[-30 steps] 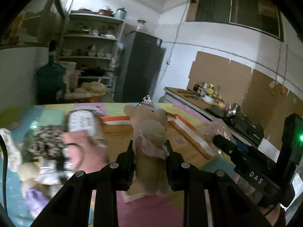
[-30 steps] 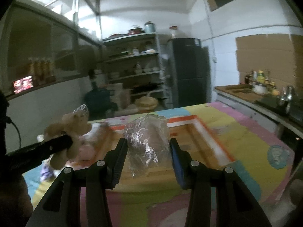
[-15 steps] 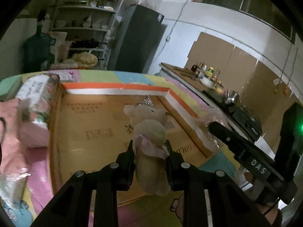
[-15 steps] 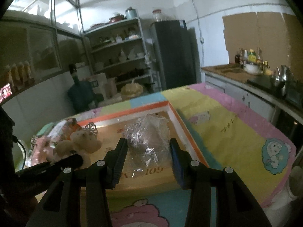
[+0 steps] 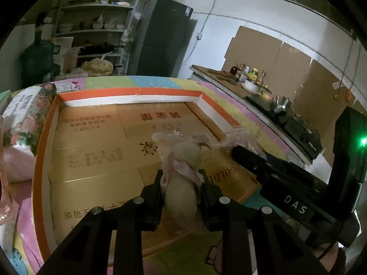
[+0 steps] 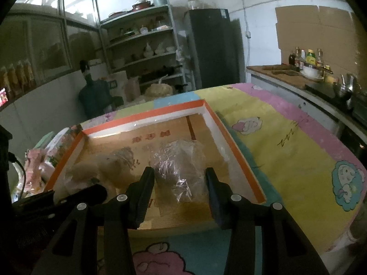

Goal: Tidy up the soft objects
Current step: 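Carry the teddy bear and plastic bag over the cardboard box with both tools, then lower and open the left tool on the bear while the right tool releases the bag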

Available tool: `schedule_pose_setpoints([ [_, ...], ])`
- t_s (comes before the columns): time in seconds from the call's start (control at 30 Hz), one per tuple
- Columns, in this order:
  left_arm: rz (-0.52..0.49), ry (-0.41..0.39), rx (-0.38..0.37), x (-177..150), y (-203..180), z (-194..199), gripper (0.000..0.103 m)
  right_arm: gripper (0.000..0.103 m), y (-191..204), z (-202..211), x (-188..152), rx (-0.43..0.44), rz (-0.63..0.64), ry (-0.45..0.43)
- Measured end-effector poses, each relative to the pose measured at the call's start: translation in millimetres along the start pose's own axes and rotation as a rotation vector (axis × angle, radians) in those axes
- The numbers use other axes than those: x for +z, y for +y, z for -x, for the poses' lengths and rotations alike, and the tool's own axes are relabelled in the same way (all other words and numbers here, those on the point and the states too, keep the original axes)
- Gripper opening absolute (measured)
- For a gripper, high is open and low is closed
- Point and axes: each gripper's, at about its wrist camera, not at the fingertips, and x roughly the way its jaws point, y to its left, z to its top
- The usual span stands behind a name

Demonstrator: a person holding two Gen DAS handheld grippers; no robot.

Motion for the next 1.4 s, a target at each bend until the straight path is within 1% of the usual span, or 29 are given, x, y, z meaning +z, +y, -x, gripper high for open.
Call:
schedule_pose_setpoints([
  [0.13, 0.009, 0.003, -0.021, 0, 4, -3, 0.029, 0.047, 1, -5, -1, -0.009, 0.012, 0.005],
  [0.2, 0.009, 0.001, -0.024, 0, 5, -3, 0.034, 0.047, 0, -5, -1, -0.009, 0.013, 0.006],
  [0.27, 0.007, 0.012, -0.024, 0, 5, -4, 0.050, 0.049, 1, -6, -1, -0.008, 0.019, 0.003],
  [0.33, 0.006, 0.028, -0.031, -2, 6, -4, 0.057, 0.049, 2, -6, -1, -0.009, 0.025, -0.003],
  [0.43, 0.000, 0.011, -0.027, -3, 6, -1, 0.059, 0.050, 0, -5, -1, 0.010, 0.017, -0.012],
  [0.53, -0.002, -0.003, -0.026, -2, 3, 3, 0.067, 0.054, -1, 0, -2, 0.026, 0.005, -0.023],
  [0.57, 0.001, -0.008, -0.026, -2, 3, 4, 0.069, 0.058, -2, 2, -1, 0.026, 0.004, -0.028],
  [0.6, 0.003, -0.016, -0.025, -2, 3, 6, 0.069, 0.058, -2, 5, -1, 0.027, 0.005, -0.032],
  [0.77, 0.010, -0.069, -0.027, -2, 3, 20, 0.082, 0.059, 2, 18, 2, 0.029, 0.011, -0.057],
  [0.93, -0.027, -0.115, -0.032, 0, -4, 36, 0.083, 0.059, 5, 31, 2, 0.030, 0.010, -0.081],
  [1.07, -0.035, -0.142, -0.041, 0, -6, 48, 0.083, 0.059, 8, 44, 2, 0.026, -0.002, -0.108],
  [1.27, -0.068, -0.146, -0.011, -1, -8, 65, 0.083, 0.059, 21, 73, 1, 0.009, -0.006, -0.174],
  [1.4, -0.102, -0.182, 0.022, -3, -9, 81, 0.083, 0.059, 32, 84, -2, -0.006, -0.002, -0.190],
])
